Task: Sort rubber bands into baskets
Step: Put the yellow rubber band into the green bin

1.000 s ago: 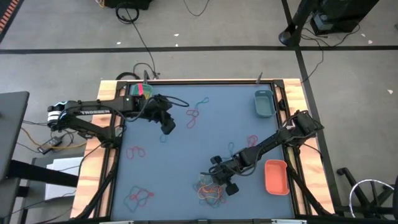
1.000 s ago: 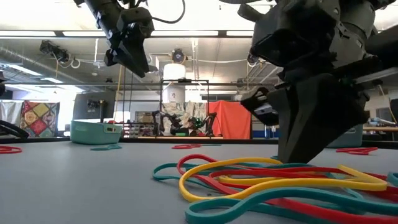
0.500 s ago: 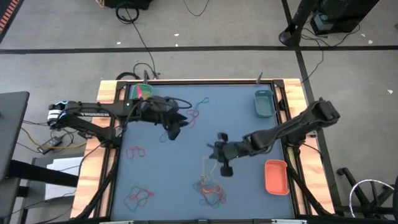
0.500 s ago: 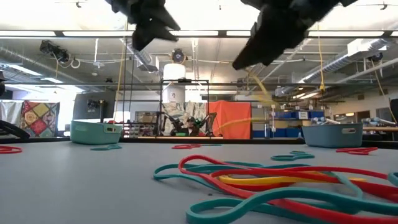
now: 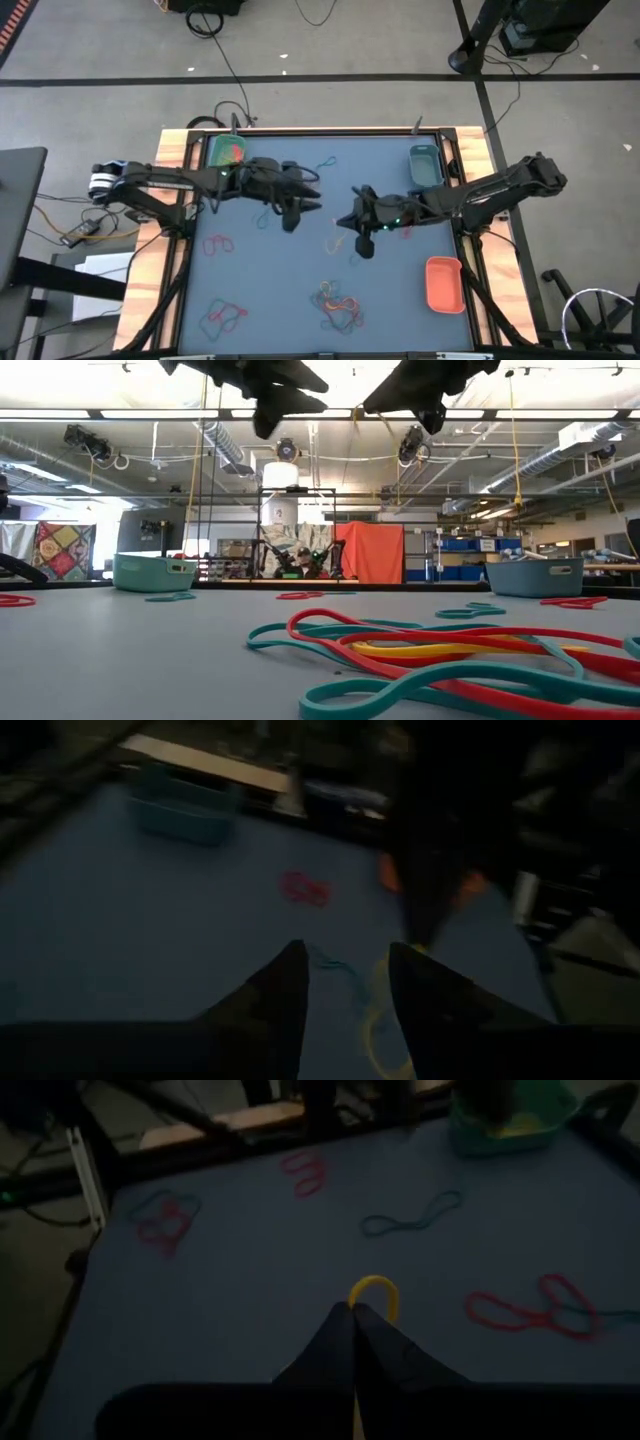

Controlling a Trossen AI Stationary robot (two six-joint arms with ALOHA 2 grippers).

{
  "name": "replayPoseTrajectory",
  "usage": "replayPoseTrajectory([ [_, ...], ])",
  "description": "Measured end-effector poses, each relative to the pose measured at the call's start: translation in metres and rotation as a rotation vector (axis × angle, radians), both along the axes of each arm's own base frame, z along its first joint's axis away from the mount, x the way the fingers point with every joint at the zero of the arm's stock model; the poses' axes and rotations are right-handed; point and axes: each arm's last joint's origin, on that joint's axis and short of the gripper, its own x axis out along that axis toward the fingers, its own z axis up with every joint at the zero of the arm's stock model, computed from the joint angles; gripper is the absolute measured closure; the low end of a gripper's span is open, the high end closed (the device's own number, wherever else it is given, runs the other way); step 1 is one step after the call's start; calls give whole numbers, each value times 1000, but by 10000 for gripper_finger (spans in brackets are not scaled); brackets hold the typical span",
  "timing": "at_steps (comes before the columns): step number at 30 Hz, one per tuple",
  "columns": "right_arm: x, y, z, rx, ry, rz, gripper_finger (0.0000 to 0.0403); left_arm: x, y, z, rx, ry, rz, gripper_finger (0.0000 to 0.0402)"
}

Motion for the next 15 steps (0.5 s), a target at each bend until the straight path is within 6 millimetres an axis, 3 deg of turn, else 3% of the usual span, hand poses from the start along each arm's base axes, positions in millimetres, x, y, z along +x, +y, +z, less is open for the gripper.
replayPoseTrajectory([
  [10, -4, -5, 8, 18, -26, 3, 399, 33, -10, -29, 84, -38, -129, 157],
  [15, -4, -5, 7, 20, -24, 6, 398, 41, -11, -35, 123, -76, -171, 154],
])
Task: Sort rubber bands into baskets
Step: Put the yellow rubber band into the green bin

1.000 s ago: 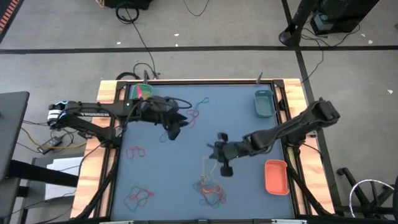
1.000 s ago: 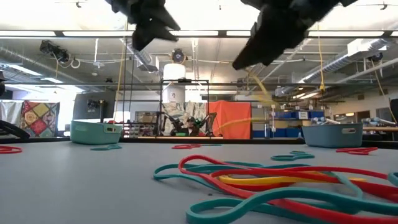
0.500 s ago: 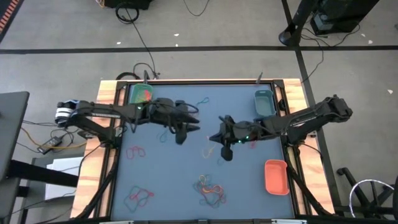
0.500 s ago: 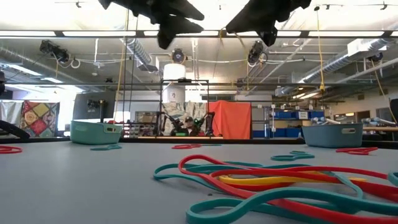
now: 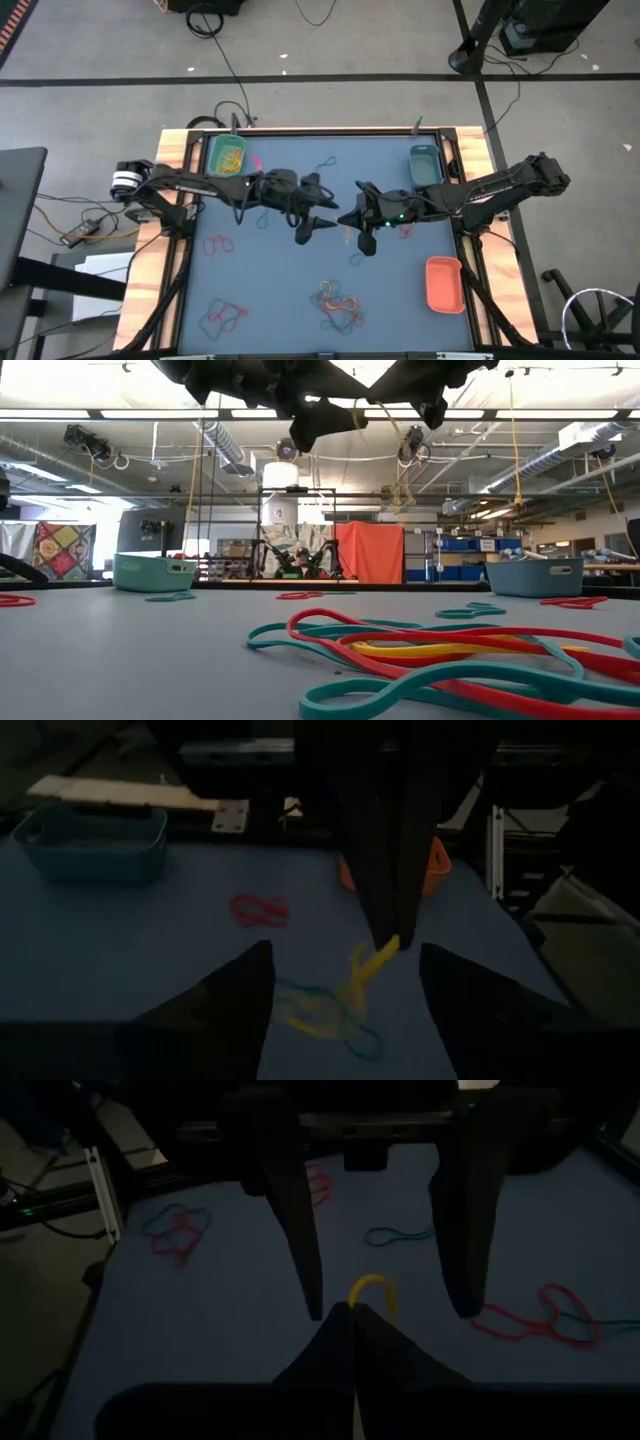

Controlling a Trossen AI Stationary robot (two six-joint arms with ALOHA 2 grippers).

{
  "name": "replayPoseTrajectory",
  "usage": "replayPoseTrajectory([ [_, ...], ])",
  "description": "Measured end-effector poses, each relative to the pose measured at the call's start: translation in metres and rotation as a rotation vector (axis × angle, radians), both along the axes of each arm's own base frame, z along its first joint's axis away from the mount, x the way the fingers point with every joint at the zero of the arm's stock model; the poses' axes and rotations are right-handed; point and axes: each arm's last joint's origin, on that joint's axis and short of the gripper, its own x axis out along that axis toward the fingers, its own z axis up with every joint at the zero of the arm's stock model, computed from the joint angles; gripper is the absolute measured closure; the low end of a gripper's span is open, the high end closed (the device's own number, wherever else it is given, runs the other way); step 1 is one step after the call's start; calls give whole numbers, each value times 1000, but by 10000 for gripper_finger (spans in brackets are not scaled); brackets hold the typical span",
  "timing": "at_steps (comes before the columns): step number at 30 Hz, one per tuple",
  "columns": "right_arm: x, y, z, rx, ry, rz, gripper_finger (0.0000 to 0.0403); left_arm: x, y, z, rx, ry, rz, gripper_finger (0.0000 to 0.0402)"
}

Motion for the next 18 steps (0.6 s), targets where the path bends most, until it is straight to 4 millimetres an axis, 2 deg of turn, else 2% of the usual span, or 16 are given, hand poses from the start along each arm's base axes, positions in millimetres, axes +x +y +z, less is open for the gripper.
replayPoseTrajectory([
  [6, 0, 0, 0, -1, -1, -2, 398, 0, -1, -1, 11, 5, -43, 221],
  [14, 0, 0, 0, -4, -1, -5, 398, -1, -1, -3, -11, 22, -73, 385],
  [18, 0, -1, 0, 1, -6, -59, 385, -6, 9, 2, -122, 56, -9, 392],
])
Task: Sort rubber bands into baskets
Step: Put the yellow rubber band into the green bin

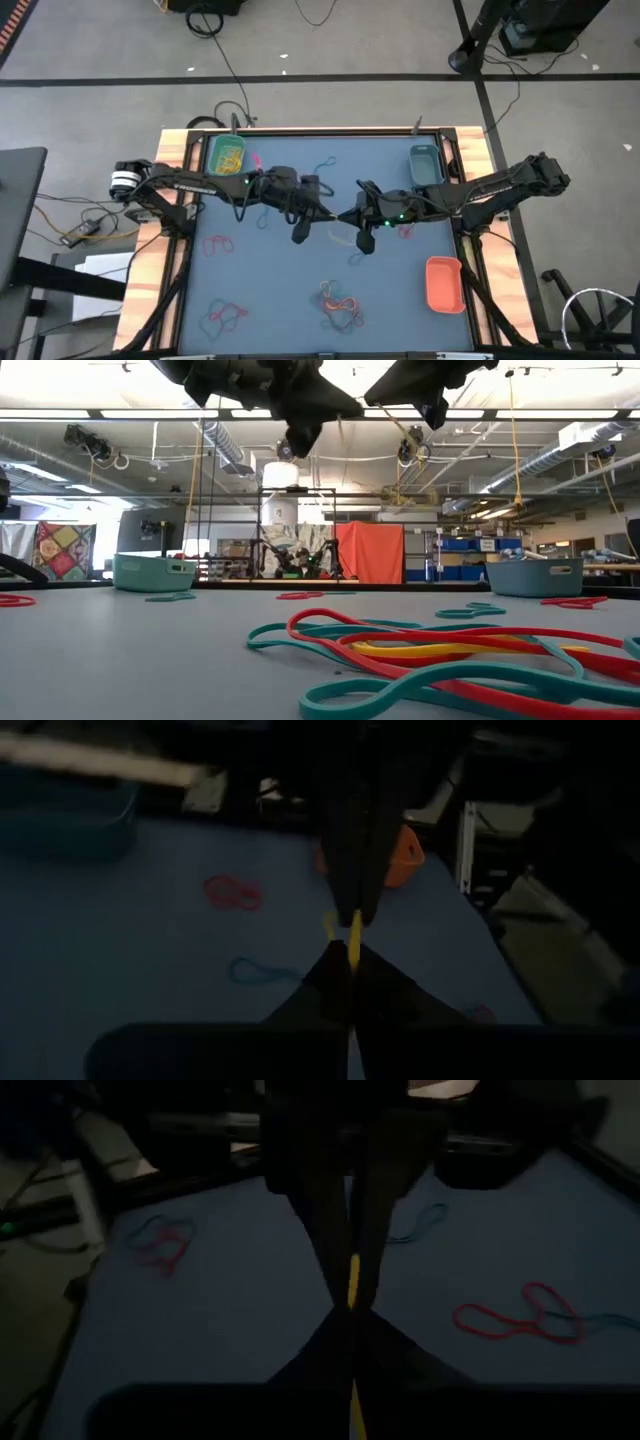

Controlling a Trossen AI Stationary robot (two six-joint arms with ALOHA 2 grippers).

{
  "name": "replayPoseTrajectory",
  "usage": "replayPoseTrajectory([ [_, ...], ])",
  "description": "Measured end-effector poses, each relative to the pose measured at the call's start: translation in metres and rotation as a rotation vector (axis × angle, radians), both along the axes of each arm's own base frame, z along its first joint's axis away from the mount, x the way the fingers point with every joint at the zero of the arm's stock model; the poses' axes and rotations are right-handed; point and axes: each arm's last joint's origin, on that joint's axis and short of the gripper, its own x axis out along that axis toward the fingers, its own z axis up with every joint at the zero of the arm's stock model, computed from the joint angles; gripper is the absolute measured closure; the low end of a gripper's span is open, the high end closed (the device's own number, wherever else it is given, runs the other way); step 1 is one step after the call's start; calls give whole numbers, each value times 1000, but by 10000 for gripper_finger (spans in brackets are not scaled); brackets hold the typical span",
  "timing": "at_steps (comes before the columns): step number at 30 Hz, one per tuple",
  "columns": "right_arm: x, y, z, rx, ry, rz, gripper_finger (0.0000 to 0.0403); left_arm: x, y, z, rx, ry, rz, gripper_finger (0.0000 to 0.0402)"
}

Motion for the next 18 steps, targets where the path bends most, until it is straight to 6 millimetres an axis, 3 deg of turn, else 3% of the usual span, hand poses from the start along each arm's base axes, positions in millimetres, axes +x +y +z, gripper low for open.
replayPoseTrajectory([
  [4, 2, -3, -5, -34, 24, -78, 347, -14, 15, 16, -85, 99, 85, 398],
  [10, 16, -5, -30, -47, 100, -164, 283, -51, 37, 52, -12, 257, 270, 399],
  [18, 40, 8, -78, 72, 190, -208, 270, -96, 73, 85, 45, 433, 527, 399],
])
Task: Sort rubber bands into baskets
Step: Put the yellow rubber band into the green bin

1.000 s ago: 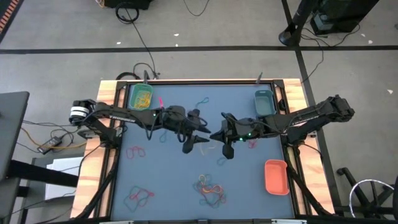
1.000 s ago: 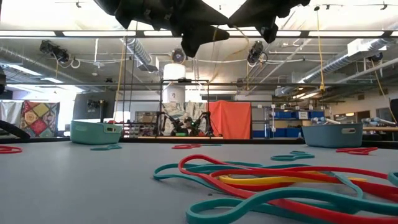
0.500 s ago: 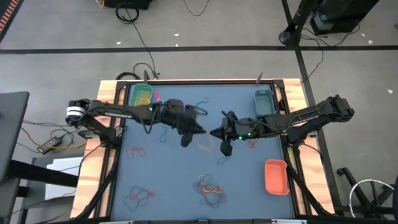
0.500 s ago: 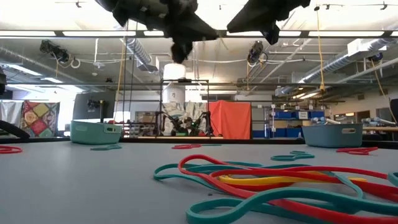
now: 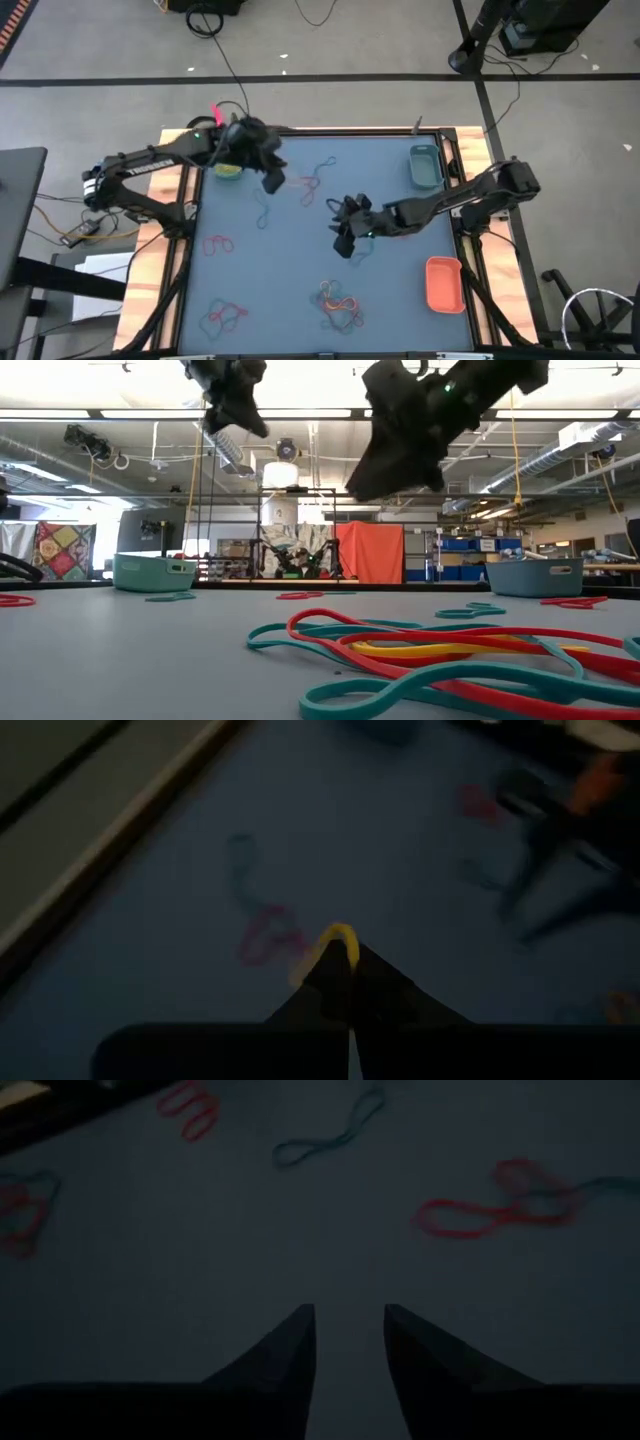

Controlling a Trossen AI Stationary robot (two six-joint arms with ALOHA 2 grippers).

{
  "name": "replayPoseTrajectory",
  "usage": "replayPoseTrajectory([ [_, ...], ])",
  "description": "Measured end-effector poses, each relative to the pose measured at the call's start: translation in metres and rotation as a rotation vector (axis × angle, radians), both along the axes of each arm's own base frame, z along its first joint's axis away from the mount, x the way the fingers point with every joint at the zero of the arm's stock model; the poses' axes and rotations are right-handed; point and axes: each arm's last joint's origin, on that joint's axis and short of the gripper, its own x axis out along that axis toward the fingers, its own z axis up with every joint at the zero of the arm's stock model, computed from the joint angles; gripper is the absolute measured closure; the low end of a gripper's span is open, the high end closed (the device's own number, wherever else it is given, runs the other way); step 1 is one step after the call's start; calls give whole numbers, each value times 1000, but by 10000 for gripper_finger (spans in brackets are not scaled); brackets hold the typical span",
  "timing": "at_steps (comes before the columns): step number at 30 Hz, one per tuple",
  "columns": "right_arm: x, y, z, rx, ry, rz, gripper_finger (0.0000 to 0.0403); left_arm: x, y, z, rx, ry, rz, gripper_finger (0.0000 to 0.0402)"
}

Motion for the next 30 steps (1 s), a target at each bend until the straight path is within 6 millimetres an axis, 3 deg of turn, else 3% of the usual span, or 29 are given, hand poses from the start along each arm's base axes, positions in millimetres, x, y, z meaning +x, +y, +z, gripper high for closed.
replayPoseTrajectory([
  [5, 11, 15, -12, 83, -49, 59, 271, -23, 23, 8, 19, 53, 141, 399],
  [16, 5, 27, 1, 45, -117, 11, 272, -66, 82, -8, 56, 204, 355, 398],
  [22, 2, 27, -3, 104, -79, -33, 273, -96, 102, -42, -64, 297, 533, 398],
  [30, -4, 26, -10, 195, -3, -109, 273, -113, 105, -92, -180, 377, 641, 398],
])
